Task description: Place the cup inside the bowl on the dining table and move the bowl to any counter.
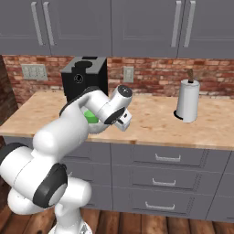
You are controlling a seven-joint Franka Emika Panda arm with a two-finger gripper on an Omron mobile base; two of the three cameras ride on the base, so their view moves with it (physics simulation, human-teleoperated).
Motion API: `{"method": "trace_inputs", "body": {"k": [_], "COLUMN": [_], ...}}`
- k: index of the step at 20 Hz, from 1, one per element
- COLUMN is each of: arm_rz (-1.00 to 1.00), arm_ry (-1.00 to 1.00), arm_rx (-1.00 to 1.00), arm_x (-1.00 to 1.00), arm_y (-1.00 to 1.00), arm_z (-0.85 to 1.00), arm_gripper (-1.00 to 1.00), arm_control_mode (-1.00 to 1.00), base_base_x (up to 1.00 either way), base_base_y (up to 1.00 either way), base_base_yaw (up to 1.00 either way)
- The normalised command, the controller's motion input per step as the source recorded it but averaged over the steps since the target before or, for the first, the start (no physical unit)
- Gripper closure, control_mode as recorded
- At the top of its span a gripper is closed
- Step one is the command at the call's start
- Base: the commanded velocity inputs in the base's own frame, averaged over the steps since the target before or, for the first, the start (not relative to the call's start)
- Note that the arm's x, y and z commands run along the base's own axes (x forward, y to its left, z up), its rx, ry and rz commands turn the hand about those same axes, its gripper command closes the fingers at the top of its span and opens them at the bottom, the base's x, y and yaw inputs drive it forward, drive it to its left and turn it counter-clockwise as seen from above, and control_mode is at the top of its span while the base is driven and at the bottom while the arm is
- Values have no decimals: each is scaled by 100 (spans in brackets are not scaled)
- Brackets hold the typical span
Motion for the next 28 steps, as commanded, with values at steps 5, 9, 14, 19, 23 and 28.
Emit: {"method": "trace_inputs", "body": {"k": [5, 9, 14, 19, 23, 28], "arm_rz": [0, 0, 0, 0, 0, 0], "arm_ry": [0, 0, 0, 0, 0, 0], "arm_rx": [0, 0, 0, 0, 0, 0], "arm_x": [0, 0, 0, 0, 0, 0], "arm_y": [0, 0, 0, 0, 0, 0], "arm_z": [0, 0, 0, 0, 0, 0], "arm_gripper": [100, 100, 100, 100, 100, 100], "arm_control_mode": [100, 100, 100, 100, 100, 100], "base_base_x": [6, 0, 17, 65, 80, 29], "base_base_y": [-77, -54, -28, -6, -3, -16], "base_base_yaw": [3, 0, 0, 0, 0, 0]}}
